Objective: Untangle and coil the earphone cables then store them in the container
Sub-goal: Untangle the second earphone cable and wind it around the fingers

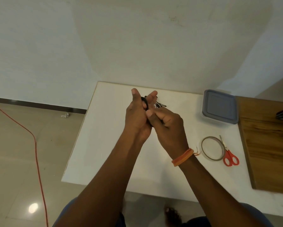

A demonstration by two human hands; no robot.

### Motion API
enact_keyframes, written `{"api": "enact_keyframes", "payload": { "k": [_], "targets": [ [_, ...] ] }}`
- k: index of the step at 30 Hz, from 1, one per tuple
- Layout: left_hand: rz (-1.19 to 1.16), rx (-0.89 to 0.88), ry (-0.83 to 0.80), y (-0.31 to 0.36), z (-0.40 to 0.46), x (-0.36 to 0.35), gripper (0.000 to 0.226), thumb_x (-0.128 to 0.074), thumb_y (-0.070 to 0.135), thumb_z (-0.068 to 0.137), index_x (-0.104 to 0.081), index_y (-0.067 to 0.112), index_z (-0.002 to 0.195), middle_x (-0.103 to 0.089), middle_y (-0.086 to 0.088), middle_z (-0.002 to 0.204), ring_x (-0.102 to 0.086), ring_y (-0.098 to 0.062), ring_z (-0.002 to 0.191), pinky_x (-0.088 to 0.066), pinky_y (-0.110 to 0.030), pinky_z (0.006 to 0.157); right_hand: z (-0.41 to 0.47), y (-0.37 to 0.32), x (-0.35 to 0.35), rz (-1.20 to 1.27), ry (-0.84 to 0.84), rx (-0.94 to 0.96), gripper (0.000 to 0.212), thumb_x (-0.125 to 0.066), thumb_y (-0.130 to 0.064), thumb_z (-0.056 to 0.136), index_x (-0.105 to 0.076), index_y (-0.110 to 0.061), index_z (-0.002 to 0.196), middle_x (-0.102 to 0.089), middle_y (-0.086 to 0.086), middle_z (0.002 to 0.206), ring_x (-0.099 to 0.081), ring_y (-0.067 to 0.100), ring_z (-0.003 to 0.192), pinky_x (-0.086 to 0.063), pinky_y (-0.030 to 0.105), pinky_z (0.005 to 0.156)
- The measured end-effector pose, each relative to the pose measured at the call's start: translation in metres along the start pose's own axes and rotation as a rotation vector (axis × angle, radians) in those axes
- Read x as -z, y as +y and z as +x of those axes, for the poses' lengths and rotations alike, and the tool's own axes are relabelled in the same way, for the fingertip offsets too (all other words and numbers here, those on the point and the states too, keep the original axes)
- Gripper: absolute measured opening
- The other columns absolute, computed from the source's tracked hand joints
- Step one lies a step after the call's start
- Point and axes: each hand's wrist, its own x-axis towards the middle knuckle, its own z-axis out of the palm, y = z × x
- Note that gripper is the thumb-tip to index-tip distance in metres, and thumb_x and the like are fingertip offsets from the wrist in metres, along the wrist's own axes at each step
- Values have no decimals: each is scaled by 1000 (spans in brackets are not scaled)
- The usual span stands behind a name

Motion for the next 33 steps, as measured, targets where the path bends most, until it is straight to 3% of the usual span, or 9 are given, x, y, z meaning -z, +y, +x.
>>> {"api": "enact_keyframes", "payload": {
  "k": [4,6,9,14,18,21,25,30,33],
  "targets": [
    [-52,16,-88,-1,1,2,53,-33,56,97,-40,14,65,-67,-5,126,-54,-22,128,-39,-49,111,7,3,12,103,-43,-42,24,-67,-18,89,-72,-14,112,-73,-1,92,-67,9,87,-53,20,83],
    [-61,26,-120,-1,-2,1,57,-33,57,97,-43,15,60,-65,-7,130,-51,-25,131,-36,-51,113,8,3,13,-23,-3,87,22,-66,-14,88,-73,-12,109,-70,-8,88,-63,1,81,-51,14,79],
    [-80,55,-165,0,-4,-1,62,-34,58,96,-51,19,50,-64,-7,132,-54,-23,128,-40,-49,110,5,3,8,-252,84,257,21,-63,-11,88,-74,-7,105,-71,3,84,-56,1,79,-46,11,75],
    [73,37,-113,-1,-1,-2,56,-34,57,97,-53,17,61,-66,-4,127,-57,-17,123,-37,-45,113,3,13,7,-552,181,380,28,-67,-7,86,-69,1,112,-71,16,87,-64,29,77,-52,27,73],
    [269,56,-156,3,4,5,51,-34,58,97,-57,22,69,-66,-9,123,-58,-20,121,-38,-46,110,4,17,9,-683,166,373,37,-68,0,85,-64,3,122,-68,16,91,-63,29,80,-53,33,74],
    [409,111,-268,17,6,15,47,-35,51,101,-71,22,95,-68,0,116,-62,-15,103,-42,-35,94,10,13,19,-368,124,188,29,-55,-4,93,-67,-3,119,-70,13,91,-68,26,74,-56,28,70],
    [318,195,-386,36,9,33,45,-49,42,95,-66,10,122,-63,-6,130,-60,-20,103,-48,-49,102,15,-3,29,413,-59,-221,30,-53,-1,95,-64,-6,123,-72,9,107,-69,18,83,-58,28,69],
    [251,259,-242,32,9,29,38,-68,35,79,-72,9,107,-70,-6,100,-68,-15,82,-59,-43,81,6,-2,11,-89,125,51,32,-61,-3,91,-66,-11,121,-73,1,98,-63,0,80,-49,9,78],
    [201,232,-181,31,9,26,33,-70,30,74,-72,5,95,-73,-8,87,-70,-16,71,-60,-34,70,0,-7,4,4,202,32,35,-61,-3,90,-65,-17,121,-69,-10,94,-67,5,80,-52,12,75]
  ]
}}
